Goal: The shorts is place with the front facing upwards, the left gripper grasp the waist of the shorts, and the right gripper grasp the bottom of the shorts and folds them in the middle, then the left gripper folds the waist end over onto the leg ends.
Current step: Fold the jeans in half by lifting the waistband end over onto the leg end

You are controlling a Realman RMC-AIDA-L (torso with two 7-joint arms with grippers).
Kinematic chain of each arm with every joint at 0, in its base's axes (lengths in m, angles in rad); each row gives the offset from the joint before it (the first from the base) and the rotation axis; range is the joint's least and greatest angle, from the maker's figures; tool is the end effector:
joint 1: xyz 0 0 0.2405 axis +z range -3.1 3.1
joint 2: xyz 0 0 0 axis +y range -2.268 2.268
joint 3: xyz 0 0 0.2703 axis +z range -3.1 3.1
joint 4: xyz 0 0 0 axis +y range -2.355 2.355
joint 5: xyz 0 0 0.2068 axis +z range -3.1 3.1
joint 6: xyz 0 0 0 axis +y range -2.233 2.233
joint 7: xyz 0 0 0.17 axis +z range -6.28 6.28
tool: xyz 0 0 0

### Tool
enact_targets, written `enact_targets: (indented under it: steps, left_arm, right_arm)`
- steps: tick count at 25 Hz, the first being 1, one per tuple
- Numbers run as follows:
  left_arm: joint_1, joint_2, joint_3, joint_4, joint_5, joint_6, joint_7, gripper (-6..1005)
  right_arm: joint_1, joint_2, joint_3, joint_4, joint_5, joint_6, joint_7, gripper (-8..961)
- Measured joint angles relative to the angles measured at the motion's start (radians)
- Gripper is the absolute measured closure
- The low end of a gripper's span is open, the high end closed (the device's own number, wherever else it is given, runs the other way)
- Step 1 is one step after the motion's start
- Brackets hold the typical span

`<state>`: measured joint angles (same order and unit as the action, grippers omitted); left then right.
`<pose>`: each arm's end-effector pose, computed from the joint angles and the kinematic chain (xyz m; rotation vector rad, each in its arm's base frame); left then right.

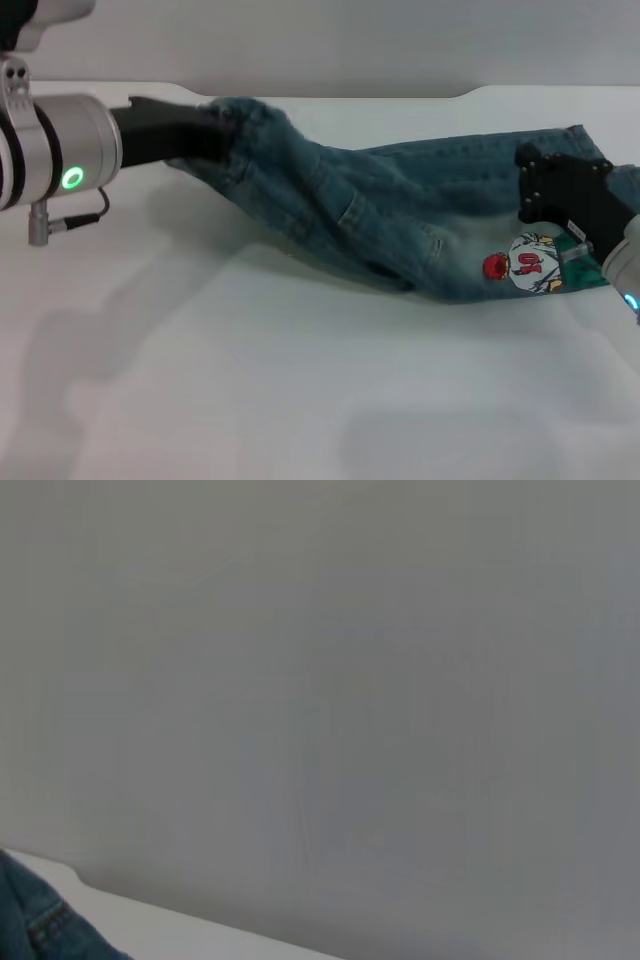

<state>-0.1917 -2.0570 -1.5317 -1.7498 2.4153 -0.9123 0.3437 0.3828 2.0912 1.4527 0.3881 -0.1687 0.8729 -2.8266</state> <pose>-0.1647 0.3580 0.0038 -2.2207 -0.8651 -0.3223 0.3034 0.3747 -0.0584 -1.9331 0.4690 0.6052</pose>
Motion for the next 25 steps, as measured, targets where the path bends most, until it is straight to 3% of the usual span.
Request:
enact_targets:
  steps: [10,25]
  left_arm:
    - [-0.001,0.000,0.002,-0.119,-0.001,-0.004,0.001,951]
    - [-0.010,0.000,0.000,-0.167,-0.029,-0.005,0.010,951]
  right_arm:
    - [0.068,0.001,-0.059,-0.042,0.001,-0.044,0.054,953]
    - [0.181,0.001,-0.425,0.021,0.253,-0.237,0.104,953]
